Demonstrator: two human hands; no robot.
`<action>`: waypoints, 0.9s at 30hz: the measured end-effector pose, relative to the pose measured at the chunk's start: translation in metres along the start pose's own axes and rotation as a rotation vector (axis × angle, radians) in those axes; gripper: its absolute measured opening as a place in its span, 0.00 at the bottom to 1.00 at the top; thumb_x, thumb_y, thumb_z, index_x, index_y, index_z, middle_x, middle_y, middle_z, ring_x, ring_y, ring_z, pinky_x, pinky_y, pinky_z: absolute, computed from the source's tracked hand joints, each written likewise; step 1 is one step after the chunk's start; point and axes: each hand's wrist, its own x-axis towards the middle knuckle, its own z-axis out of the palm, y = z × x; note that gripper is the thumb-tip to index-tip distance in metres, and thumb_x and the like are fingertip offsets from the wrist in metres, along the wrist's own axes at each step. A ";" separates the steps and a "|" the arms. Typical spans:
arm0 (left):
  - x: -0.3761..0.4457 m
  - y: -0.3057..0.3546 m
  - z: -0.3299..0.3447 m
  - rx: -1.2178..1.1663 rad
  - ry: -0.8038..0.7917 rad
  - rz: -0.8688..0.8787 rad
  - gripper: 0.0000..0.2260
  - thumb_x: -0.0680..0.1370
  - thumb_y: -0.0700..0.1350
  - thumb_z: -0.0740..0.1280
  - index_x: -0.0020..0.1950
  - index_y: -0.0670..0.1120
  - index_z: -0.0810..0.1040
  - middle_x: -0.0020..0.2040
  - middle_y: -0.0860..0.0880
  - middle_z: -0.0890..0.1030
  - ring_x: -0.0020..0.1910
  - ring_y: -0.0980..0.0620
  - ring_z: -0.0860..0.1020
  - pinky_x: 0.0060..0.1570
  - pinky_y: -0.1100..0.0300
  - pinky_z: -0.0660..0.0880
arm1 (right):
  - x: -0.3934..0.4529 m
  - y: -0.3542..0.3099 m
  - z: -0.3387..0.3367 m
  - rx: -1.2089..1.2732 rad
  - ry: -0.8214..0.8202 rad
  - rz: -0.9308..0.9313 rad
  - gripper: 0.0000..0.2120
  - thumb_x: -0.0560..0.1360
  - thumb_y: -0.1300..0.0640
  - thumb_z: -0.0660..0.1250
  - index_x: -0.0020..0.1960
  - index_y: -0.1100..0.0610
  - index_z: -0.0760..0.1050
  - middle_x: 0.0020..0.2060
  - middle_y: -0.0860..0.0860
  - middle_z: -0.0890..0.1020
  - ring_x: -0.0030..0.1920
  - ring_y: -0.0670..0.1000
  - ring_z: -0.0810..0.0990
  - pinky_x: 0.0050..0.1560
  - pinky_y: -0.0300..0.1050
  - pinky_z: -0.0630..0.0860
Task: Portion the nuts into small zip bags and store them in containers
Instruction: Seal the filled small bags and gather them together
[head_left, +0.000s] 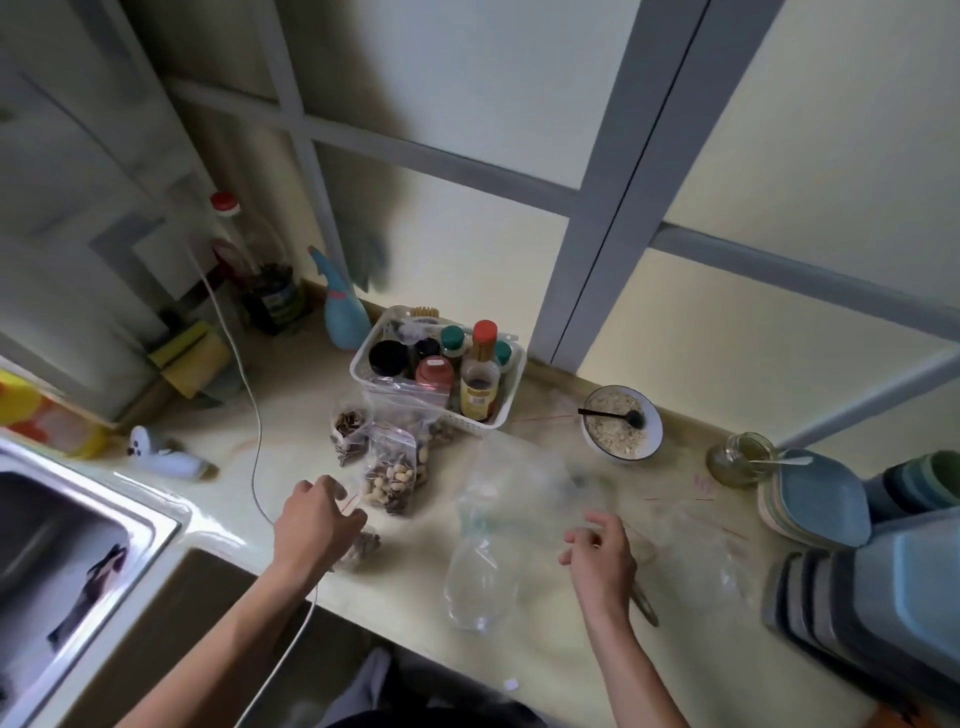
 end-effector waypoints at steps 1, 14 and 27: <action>0.005 -0.004 -0.003 0.011 -0.009 0.004 0.16 0.71 0.50 0.73 0.57 0.47 0.78 0.50 0.46 0.76 0.44 0.46 0.77 0.46 0.52 0.78 | -0.003 -0.006 0.010 0.000 -0.001 -0.014 0.11 0.76 0.65 0.60 0.54 0.53 0.74 0.39 0.49 0.85 0.26 0.44 0.80 0.33 0.40 0.71; 0.088 -0.031 -0.032 0.038 -0.083 0.271 0.17 0.70 0.55 0.74 0.55 0.50 0.79 0.50 0.49 0.75 0.48 0.46 0.77 0.46 0.52 0.78 | -0.047 -0.063 0.124 0.059 0.254 -0.266 0.13 0.76 0.69 0.62 0.50 0.52 0.77 0.38 0.48 0.83 0.41 0.55 0.81 0.42 0.40 0.70; 0.068 -0.019 -0.039 -0.125 -0.271 0.389 0.11 0.72 0.56 0.71 0.47 0.52 0.75 0.43 0.54 0.77 0.39 0.58 0.76 0.36 0.66 0.69 | -0.104 -0.055 0.224 -0.268 -0.477 -0.531 0.26 0.71 0.48 0.67 0.69 0.49 0.71 0.62 0.46 0.78 0.58 0.45 0.79 0.57 0.40 0.76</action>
